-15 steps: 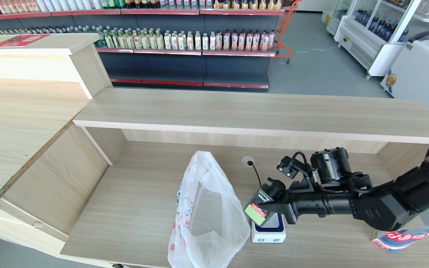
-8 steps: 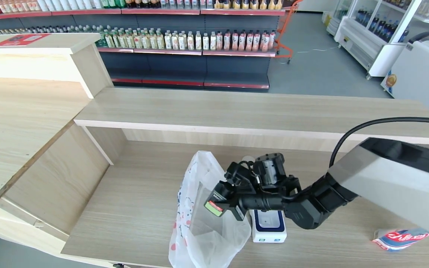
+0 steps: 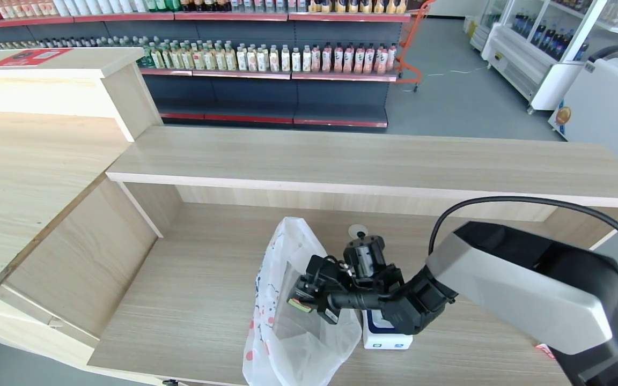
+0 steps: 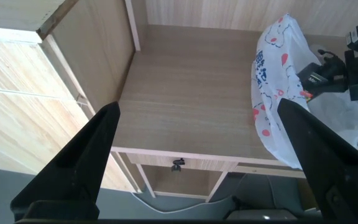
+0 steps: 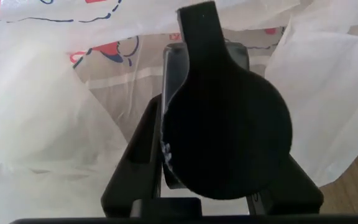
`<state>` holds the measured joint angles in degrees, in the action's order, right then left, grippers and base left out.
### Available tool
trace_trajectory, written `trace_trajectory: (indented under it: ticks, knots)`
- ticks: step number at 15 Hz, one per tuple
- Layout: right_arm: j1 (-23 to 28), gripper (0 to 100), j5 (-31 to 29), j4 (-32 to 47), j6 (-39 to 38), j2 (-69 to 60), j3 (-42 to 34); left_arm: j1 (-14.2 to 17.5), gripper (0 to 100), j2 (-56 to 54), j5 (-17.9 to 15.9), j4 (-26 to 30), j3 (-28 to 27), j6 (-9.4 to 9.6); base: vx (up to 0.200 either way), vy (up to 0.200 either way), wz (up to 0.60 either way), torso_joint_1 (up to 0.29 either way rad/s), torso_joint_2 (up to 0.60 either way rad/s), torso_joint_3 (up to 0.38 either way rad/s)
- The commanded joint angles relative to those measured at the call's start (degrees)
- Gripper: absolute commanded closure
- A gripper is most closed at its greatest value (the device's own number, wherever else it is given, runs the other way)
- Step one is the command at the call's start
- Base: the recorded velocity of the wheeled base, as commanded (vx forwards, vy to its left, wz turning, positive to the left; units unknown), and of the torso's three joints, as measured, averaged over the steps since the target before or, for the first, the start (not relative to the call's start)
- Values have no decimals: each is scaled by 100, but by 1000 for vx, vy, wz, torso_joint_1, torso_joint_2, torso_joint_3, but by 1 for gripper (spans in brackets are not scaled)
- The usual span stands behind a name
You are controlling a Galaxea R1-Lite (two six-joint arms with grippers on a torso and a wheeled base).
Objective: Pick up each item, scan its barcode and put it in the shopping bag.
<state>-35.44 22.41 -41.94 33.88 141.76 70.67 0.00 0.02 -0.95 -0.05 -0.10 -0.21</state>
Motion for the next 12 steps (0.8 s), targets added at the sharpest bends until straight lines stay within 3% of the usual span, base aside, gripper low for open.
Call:
trace_trajectory:
  ticks: [1, 5, 9, 12]
  knots:
    - [11, 0, 1, -52, -30, 106, 26, 0, 0, -2, -2, -4, 1, -6, 0, 0, 0, 0, 0, 0]
    - [19, 0, 27, -192, -971, -149, -18, 0, 0, -2, -2, -4, 1, -6, 0, 0, 0, 0, 0, 0]
    - [55, 0, 1, -78, -3651, -1063, -229, 0, 0, -2, -2, -4, 1, -6, 0, 0, 0, 0, 0, 0]
    - [362, 0, 1, 713, -4662, -2144, -888, 0, 0, -2, -2, -4, 1, -6, 0, 0, 0, 0, 0, 0]
